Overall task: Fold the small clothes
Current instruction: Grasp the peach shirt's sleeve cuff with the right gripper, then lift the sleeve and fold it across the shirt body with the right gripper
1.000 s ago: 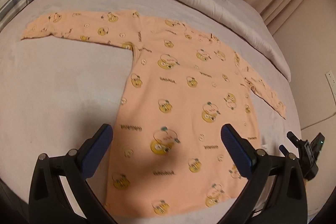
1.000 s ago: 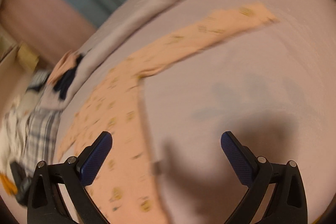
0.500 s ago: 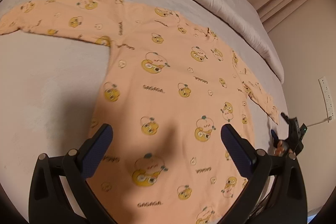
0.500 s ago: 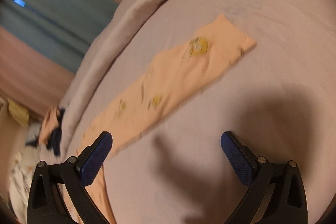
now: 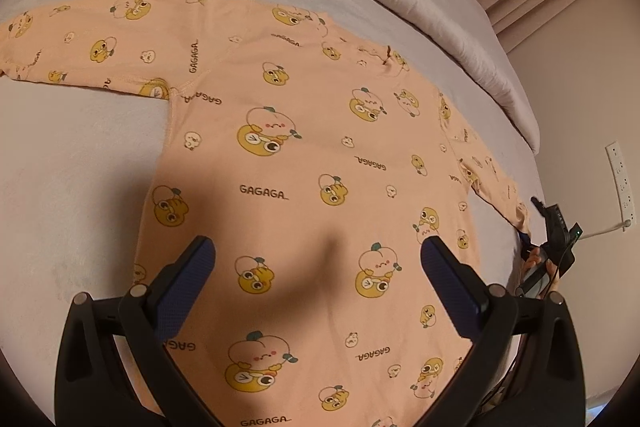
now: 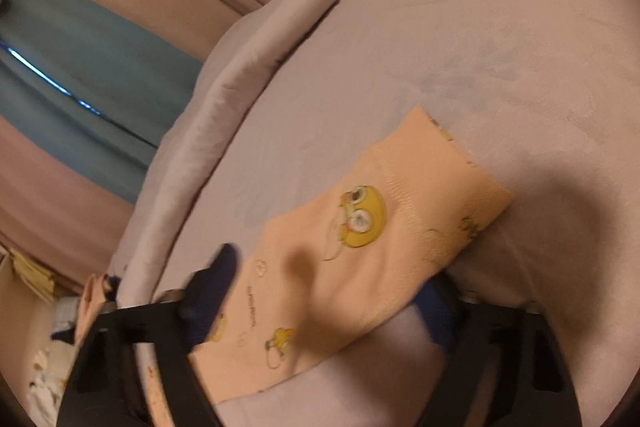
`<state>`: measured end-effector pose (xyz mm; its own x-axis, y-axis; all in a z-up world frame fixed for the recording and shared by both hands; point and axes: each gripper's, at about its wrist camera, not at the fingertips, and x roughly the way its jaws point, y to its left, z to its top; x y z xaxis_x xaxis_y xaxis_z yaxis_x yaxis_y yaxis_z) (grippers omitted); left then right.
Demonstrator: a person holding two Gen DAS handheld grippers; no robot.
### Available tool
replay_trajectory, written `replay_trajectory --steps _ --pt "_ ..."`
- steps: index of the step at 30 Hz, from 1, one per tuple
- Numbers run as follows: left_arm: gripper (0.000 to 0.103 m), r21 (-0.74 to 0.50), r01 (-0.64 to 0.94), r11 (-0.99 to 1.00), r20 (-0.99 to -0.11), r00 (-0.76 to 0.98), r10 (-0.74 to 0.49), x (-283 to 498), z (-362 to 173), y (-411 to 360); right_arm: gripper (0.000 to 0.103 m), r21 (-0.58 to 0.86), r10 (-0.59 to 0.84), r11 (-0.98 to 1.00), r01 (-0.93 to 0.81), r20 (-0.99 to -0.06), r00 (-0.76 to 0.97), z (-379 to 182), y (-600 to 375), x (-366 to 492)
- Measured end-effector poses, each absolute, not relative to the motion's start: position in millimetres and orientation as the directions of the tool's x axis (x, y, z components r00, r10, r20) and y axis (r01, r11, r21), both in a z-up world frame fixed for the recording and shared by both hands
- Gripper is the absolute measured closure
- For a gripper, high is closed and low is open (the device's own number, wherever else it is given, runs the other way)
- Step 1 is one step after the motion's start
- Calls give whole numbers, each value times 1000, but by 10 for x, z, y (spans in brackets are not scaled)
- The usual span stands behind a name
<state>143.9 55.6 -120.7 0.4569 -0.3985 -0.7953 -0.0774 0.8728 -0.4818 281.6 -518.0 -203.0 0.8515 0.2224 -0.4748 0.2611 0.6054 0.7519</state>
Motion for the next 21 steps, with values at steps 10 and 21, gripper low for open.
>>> replay_trajectory --steps 10,21 --pt "0 -490 -148 859 -793 485 -369 1372 -1191 838 95 722 163 606 334 -523 836 -2015 -5227 2731" --pt "0 -565 -191 803 -759 503 -414 1264 -1228 1094 96 352 246 932 -84 -446 861 -822 -3711 2648"
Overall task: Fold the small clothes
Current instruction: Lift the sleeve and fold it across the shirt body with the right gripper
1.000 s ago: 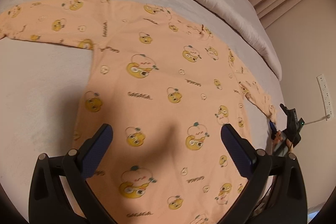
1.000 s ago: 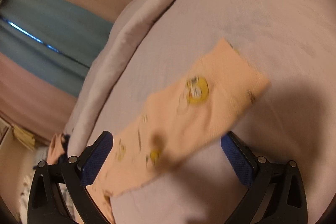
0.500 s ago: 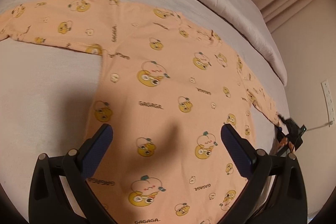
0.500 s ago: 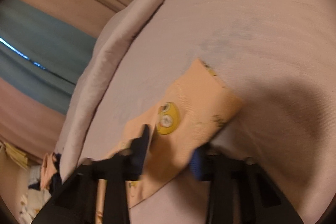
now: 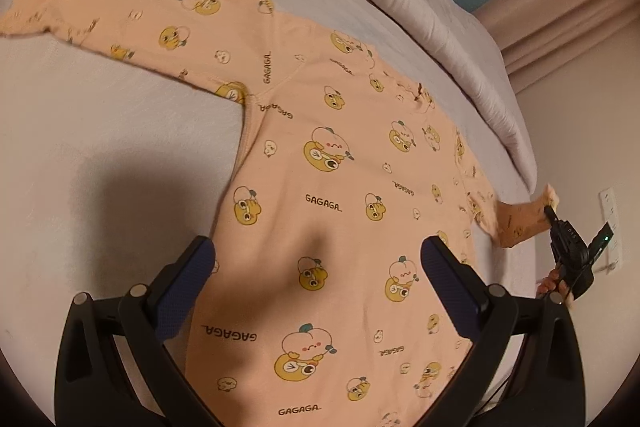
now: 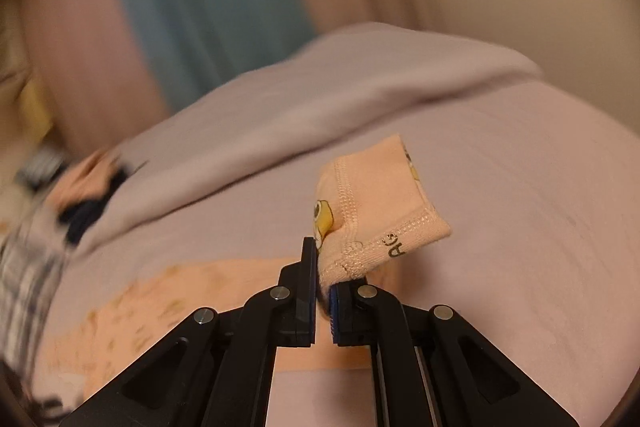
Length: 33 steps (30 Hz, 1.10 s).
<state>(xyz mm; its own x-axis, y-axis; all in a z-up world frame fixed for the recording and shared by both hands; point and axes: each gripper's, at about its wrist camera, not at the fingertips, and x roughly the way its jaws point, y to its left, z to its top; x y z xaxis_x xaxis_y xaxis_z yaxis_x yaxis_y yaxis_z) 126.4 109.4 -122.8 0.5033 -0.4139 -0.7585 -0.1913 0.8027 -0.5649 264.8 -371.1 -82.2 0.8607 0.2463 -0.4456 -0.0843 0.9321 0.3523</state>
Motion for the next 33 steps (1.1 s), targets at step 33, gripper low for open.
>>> replay_trajectory --steps 33 --pt "0 -642 -257 722 -708 560 -430 1090 -1271 1831 91 -23 519 734 -679 -626 582 -1164 -145 2545"
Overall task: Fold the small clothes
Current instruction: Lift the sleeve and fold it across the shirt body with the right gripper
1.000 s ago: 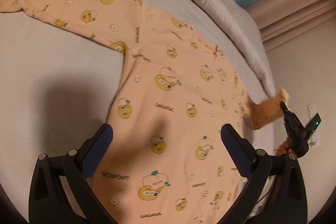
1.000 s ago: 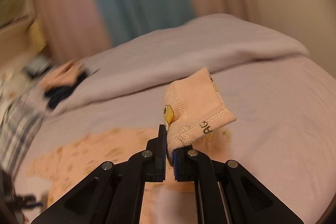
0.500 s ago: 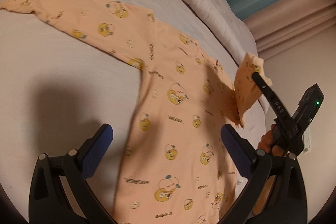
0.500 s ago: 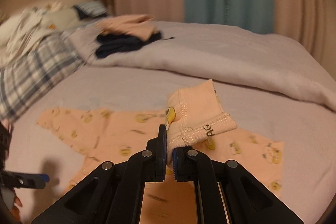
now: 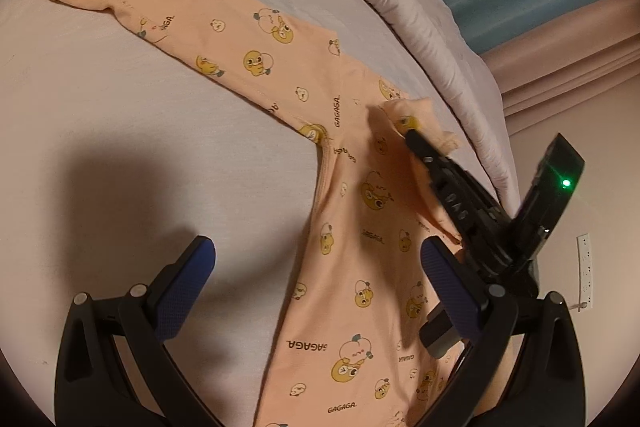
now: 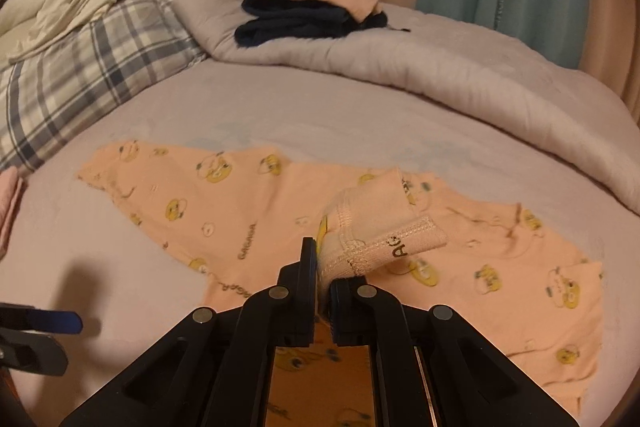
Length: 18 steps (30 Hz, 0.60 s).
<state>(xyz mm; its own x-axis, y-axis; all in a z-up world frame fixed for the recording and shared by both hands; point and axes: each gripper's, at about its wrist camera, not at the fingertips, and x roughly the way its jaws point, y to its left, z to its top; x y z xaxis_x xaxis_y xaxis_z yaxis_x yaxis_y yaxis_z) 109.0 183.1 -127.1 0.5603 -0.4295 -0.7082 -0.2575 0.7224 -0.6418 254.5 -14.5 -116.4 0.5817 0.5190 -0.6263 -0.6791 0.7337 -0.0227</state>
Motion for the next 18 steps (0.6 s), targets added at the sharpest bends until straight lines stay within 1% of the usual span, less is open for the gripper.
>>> replay_trajectory --steps 1,2,3,7,10,13,14,16,18 --pt "0 -642 -260 722 -709 559 -430 1104 -1275 1831 69 5 528 716 -699 -659 536 -1212 -88 2559" --pt "0 -642 -261 721 -710 557 -431 1106 -1279 1829 59 23 528 707 -707 -682 506 -1255 -47 2556" --pt "0 -641 -261 722 -711 556 -430 1109 -1278 1823 45 35 533 700 -713 -690 490 -1279 -36 2540" --pt "0 -633 -258 730 -717 552 -426 1129 -1258 1822 45 72 595 664 -744 -654 468 -1204 -169 2387" --pt "0 -622 -249 742 -721 551 -420 1172 -1236 1798 45 167 646 660 -733 -624 439 -1115 -497 2389" --pt "1 -600 -222 768 -728 550 -410 1270 -1201 1719 44 265 660 700 -663 -596 458 -1056 -1017 2484" --pt "1 -599 -204 774 -724 551 -415 1324 -1179 1671 43 281 651 718 -637 -593 474 -1056 -1147 2518" --pt "1 -602 -164 782 -711 557 -430 1446 -1127 1566 38 311 623 763 -566 -589 516 -1064 -1464 2607" --pt "1 -609 -110 786 -688 567 -453 1603 -1050 1440 38 335 587 802 -494 -590 554 -1099 -1751 2705"
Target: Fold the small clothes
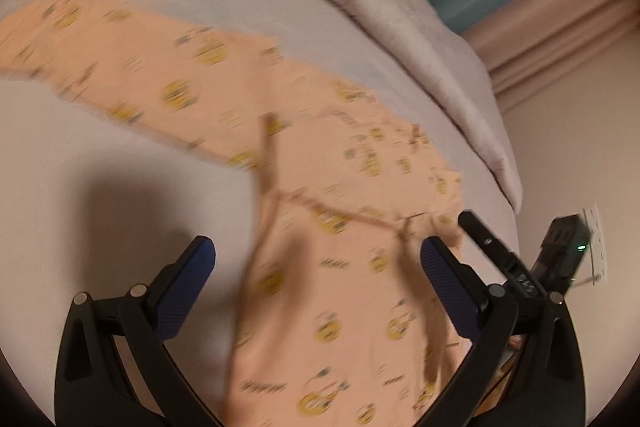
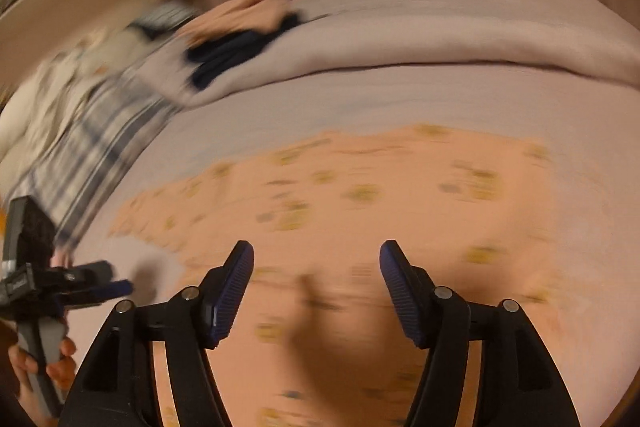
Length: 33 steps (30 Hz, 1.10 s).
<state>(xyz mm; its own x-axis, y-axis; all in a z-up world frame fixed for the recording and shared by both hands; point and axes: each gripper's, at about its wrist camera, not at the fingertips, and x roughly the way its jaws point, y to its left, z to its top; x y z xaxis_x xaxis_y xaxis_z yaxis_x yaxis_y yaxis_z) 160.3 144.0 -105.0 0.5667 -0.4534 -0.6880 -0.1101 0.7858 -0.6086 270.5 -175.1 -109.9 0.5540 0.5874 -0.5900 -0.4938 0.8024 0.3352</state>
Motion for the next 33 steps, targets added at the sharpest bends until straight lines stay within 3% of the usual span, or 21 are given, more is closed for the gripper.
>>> replay_trajectory --steps 3,6,10,11,13,14,16,21,24,26,33 --pt "1 -636 -41 770 -647 572 -504 1842 -992 1264 38 396 566 824 -405 -593 573 -1183 -2044 2849" --pt "9 -672 -23 740 -622 560 -547 2095 -1043 1134 38 487 600 796 -358 -561 571 -1243 -2209 2941" --pt "36 -659 -40 751 -653 525 -545 2364 -1242 1003 38 604 676 723 -337 -514 529 -1378 -2251 3041" --pt "42 -633 -65 771 -685 511 -519 2413 -1332 998 38 617 680 718 -323 -520 518 -1415 -2251 3077" --pt "45 -603 -119 789 -733 473 -489 2472 -1527 1048 38 630 671 724 -281 -550 497 -1521 -2279 3151" --pt "58 -597 -140 790 -744 463 -481 2476 -1597 1075 38 625 657 737 -257 -573 490 -1575 -2291 3182" --pt "66 -623 -154 767 -726 477 -495 2435 -1660 1191 44 614 637 754 -232 -600 484 -1660 -2367 3207" --pt "63 -700 -168 694 -671 486 -560 2294 -1630 1422 44 640 632 743 -196 -575 520 -1633 -2527 3140" --pt "48 -707 -162 689 -658 507 -557 2108 -1509 1564 42 605 573 781 -152 -598 561 -1583 -2619 3046" --pt "24 -707 -171 686 -650 540 -535 1913 -1407 1694 38 544 503 829 -128 -626 596 -1534 -2653 2959" --pt "22 -690 -286 665 -657 633 -410 1403 -1368 2396 33 536 550 812 -232 -566 615 -1385 -2674 2527"
